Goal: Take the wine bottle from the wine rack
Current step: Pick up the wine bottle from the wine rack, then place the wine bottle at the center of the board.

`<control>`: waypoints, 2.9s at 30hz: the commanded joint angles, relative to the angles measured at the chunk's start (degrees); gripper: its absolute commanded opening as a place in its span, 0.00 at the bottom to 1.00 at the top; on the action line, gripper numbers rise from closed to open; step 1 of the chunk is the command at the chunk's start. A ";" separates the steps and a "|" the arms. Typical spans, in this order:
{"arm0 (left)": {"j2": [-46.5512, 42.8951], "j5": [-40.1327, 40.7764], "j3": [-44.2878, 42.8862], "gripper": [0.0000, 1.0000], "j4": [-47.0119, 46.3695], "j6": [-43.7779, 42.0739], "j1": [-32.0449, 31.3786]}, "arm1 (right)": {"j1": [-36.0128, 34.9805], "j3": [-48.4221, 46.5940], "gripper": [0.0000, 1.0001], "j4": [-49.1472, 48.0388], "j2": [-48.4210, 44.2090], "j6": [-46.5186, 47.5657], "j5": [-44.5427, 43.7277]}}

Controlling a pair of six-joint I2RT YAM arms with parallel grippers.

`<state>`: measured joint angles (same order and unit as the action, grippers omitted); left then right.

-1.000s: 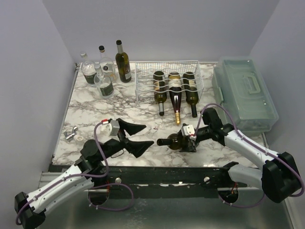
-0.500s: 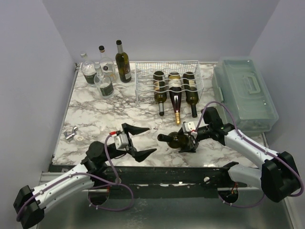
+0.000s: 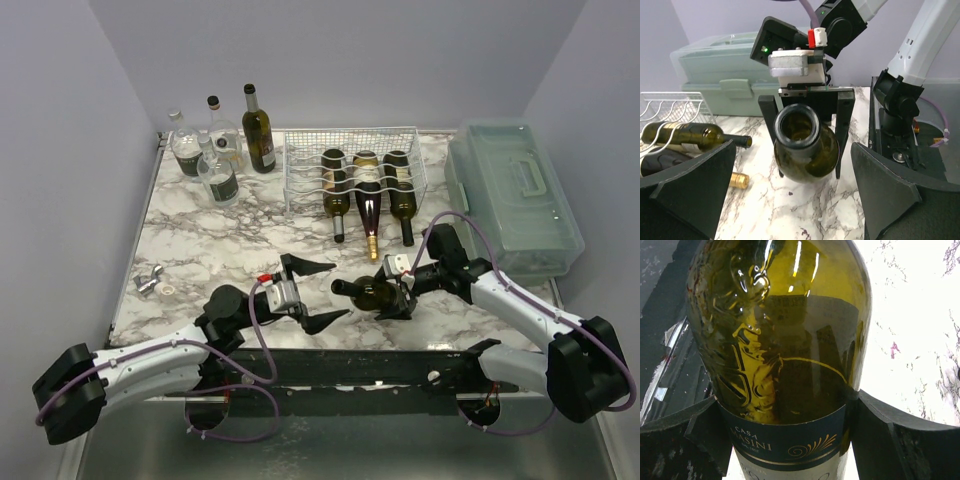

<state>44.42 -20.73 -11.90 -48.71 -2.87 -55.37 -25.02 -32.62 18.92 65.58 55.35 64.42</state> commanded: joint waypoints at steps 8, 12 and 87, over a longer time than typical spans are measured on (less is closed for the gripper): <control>13.20 0.31 -6.44 0.91 -10.37 -1.17 -3.25 | 0.49 -2.89 0.10 -1.87 -0.69 0.77 5.23; 15.35 0.06 -7.08 0.84 -11.24 -0.52 -3.34 | 0.72 -2.98 0.10 -1.64 -0.95 0.85 5.58; -14.86 23.91 -30.00 0.00 59.47 -1.64 9.72 | 3.57 -5.86 0.99 7.23 -4.89 5.86 3.80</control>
<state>29.10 3.53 -36.75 11.44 -4.36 -50.74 -21.89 -37.23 25.34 61.34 60.31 68.23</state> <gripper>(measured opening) 0.345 0.992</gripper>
